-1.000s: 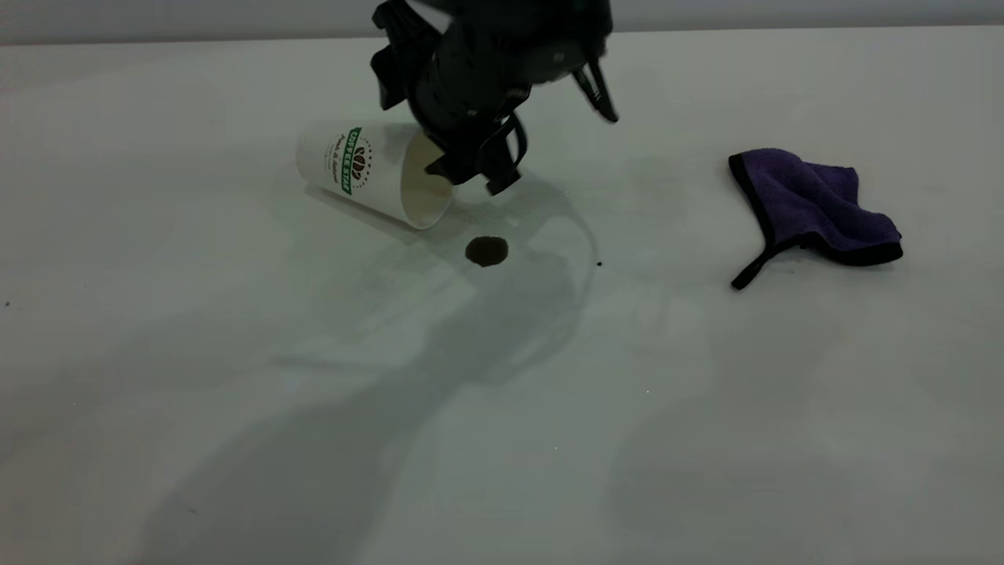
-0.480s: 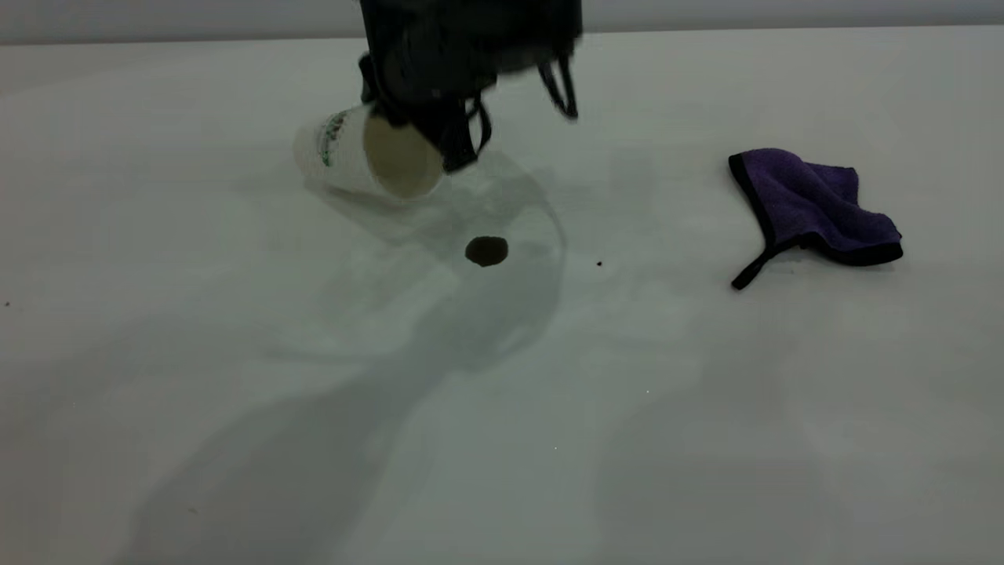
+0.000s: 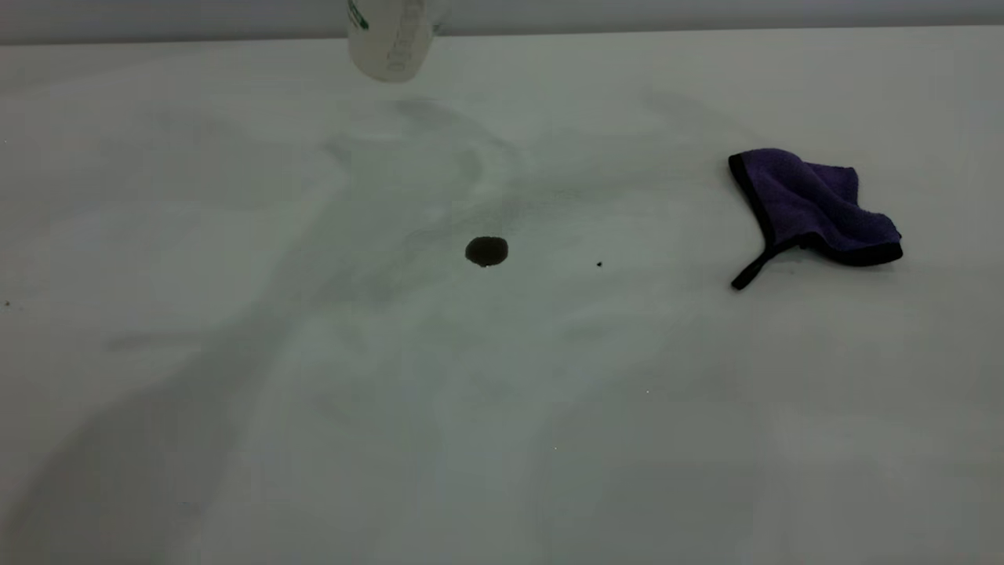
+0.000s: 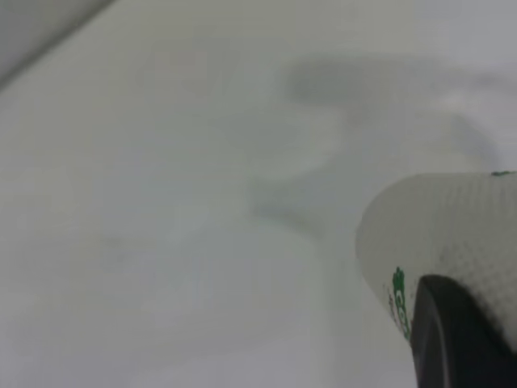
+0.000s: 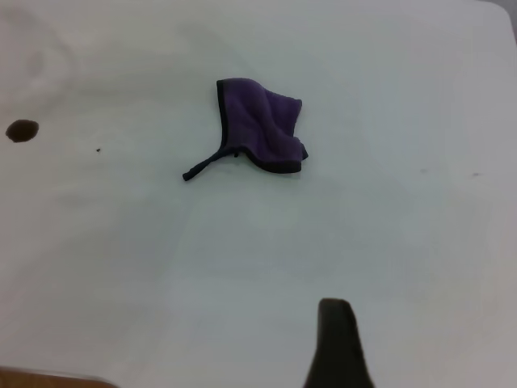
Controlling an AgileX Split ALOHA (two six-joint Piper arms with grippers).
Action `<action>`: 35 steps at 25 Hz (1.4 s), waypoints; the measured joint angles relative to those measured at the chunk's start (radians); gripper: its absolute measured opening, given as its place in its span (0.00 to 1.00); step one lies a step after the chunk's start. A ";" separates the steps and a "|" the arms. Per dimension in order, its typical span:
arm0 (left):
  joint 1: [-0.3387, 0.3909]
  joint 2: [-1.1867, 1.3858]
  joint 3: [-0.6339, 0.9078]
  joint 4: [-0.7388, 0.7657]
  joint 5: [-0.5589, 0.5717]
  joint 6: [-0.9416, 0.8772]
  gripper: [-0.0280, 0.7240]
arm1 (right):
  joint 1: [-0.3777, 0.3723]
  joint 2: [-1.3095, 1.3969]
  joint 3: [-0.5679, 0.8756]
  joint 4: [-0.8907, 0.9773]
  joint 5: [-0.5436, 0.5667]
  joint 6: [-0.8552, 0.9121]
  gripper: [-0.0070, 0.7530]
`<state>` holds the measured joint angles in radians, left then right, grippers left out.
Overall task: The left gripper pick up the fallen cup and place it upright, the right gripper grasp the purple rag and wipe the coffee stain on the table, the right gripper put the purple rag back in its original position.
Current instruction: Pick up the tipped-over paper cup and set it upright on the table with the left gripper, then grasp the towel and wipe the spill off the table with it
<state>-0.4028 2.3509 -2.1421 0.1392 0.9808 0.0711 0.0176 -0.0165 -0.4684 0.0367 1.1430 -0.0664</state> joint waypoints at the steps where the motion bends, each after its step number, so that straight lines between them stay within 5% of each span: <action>1: 0.034 0.004 0.000 -0.054 -0.005 0.023 0.06 | 0.000 0.000 0.000 0.000 0.000 0.000 0.78; 8: 0.187 0.080 0.000 -0.326 -0.046 0.138 0.06 | 0.000 0.000 0.000 0.000 0.000 0.000 0.78; 18: 0.210 0.206 0.000 -0.383 -0.110 0.161 0.14 | 0.000 0.000 0.000 0.000 0.000 0.000 0.78; 27: 0.210 0.220 -0.030 -0.418 -0.098 0.262 0.61 | 0.000 0.000 0.000 0.000 0.000 0.000 0.78; 31: 0.210 0.160 -0.105 -0.419 0.013 0.293 0.89 | 0.000 0.000 0.000 0.000 0.000 0.000 0.78; 35: 0.217 0.052 -0.204 -0.420 0.186 0.300 0.98 | 0.000 0.000 0.000 0.000 0.000 0.000 0.78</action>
<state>-0.1860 2.4025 -2.3457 -0.2810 1.1673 0.3706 0.0176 -0.0165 -0.4684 0.0367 1.1430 -0.0664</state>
